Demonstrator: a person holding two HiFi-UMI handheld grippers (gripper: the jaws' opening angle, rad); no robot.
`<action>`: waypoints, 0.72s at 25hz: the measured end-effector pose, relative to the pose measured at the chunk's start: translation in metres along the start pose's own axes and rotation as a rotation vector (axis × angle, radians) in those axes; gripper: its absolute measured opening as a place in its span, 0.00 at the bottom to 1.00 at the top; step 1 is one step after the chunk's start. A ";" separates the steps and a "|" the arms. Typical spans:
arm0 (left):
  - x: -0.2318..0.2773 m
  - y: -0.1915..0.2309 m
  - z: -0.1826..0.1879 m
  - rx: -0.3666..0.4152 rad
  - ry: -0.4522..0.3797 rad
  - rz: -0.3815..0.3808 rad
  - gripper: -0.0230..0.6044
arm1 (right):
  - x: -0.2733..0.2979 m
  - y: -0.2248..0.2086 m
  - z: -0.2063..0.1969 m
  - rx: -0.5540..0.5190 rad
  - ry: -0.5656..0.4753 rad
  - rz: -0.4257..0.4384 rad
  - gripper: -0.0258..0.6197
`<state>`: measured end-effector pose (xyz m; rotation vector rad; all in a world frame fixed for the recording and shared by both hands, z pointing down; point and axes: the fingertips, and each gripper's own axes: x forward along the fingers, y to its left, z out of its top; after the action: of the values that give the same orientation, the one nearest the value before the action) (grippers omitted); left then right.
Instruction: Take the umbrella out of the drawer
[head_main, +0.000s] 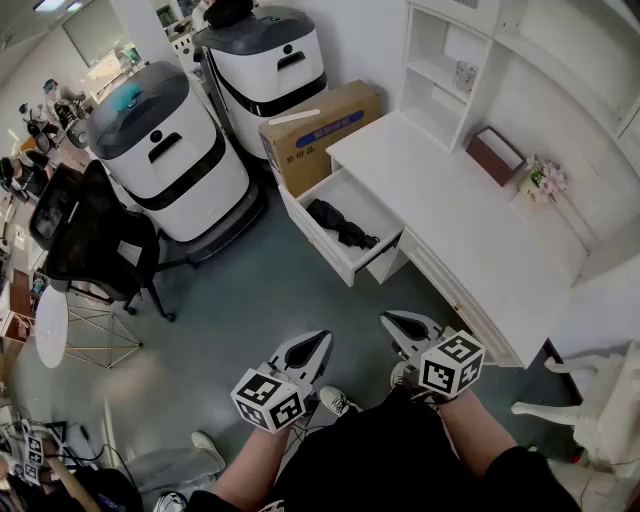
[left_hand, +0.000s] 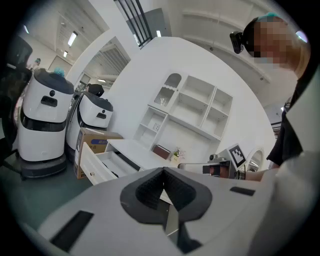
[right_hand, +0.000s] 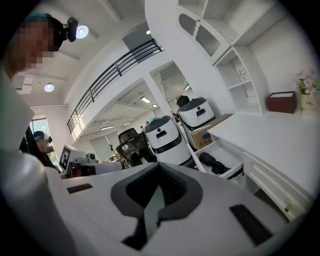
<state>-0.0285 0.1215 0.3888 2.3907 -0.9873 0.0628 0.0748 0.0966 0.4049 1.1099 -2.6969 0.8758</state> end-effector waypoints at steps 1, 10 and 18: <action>-0.001 0.000 -0.001 -0.001 0.001 0.000 0.04 | 0.000 0.001 0.000 0.000 0.000 0.000 0.04; -0.006 0.000 -0.004 -0.007 0.010 0.002 0.04 | 0.002 0.007 -0.002 0.005 -0.006 0.013 0.04; -0.015 0.000 -0.009 -0.008 0.012 -0.003 0.04 | 0.001 0.014 -0.007 0.018 -0.011 0.016 0.04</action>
<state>-0.0379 0.1357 0.3930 2.3812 -0.9765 0.0722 0.0636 0.1083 0.4043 1.1017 -2.7155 0.9013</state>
